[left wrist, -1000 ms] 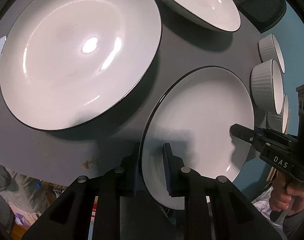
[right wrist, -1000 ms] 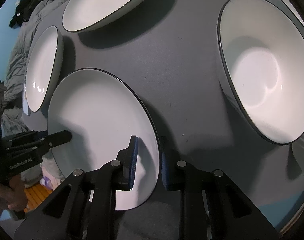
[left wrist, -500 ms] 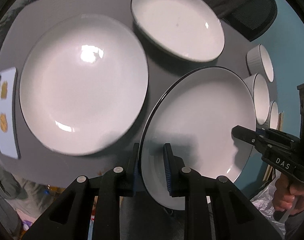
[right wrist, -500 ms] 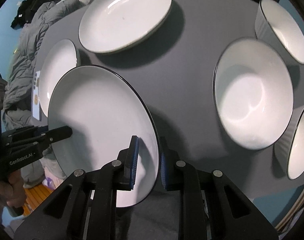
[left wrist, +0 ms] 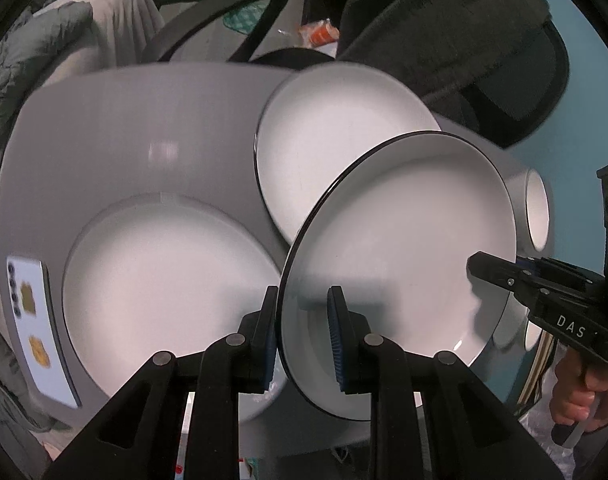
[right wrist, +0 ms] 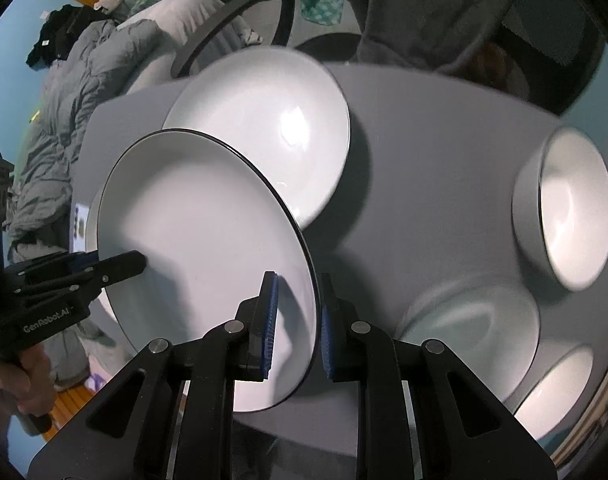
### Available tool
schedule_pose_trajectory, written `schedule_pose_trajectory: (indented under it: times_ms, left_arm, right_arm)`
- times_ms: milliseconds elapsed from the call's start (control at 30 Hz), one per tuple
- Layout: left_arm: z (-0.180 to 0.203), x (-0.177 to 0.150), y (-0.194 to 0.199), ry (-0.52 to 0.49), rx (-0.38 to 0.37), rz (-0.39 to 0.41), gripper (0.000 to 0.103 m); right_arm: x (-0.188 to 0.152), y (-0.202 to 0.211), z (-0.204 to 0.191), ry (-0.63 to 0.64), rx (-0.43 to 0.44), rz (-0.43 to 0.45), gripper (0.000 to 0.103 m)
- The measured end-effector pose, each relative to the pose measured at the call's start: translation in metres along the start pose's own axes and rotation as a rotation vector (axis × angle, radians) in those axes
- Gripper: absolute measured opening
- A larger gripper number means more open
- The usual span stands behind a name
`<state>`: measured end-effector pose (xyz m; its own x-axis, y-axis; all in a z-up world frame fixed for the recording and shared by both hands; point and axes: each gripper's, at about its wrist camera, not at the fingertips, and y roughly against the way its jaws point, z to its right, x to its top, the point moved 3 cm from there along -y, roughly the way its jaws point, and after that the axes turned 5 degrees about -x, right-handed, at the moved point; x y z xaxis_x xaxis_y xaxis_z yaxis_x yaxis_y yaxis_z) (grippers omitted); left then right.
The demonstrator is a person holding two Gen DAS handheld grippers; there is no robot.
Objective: Organize plates and bowls
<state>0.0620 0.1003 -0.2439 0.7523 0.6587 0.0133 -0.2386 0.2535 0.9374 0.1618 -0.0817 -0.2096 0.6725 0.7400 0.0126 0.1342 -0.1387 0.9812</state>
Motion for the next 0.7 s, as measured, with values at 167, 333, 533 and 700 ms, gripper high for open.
schedule_pose_trajectory:
  times_ms: [167,333,533,700]
  left_arm:
    - [-0.008,0.033,-0.003,0.009,0.020,0.004,0.023]
    - [-0.014,0.058,-0.015,0.028,0.046,-0.005,0.024]
    - [-0.019,0.080,-0.028,0.043,0.077,-0.028,0.024]
    - [-0.016,0.090,-0.035,0.035,0.102,-0.044,0.024]
  right_arm:
    - [0.033,-0.005,-0.001,0.009,0.005,0.003,0.019]
    - [0.056,-0.012,0.001,0.013,0.012,-0.003,0.019]
    - [0.077,-0.027,0.003,0.010,0.039,-0.034,0.019]
    - [0.089,-0.038,0.004,-0.002,0.043,-0.063,0.020]
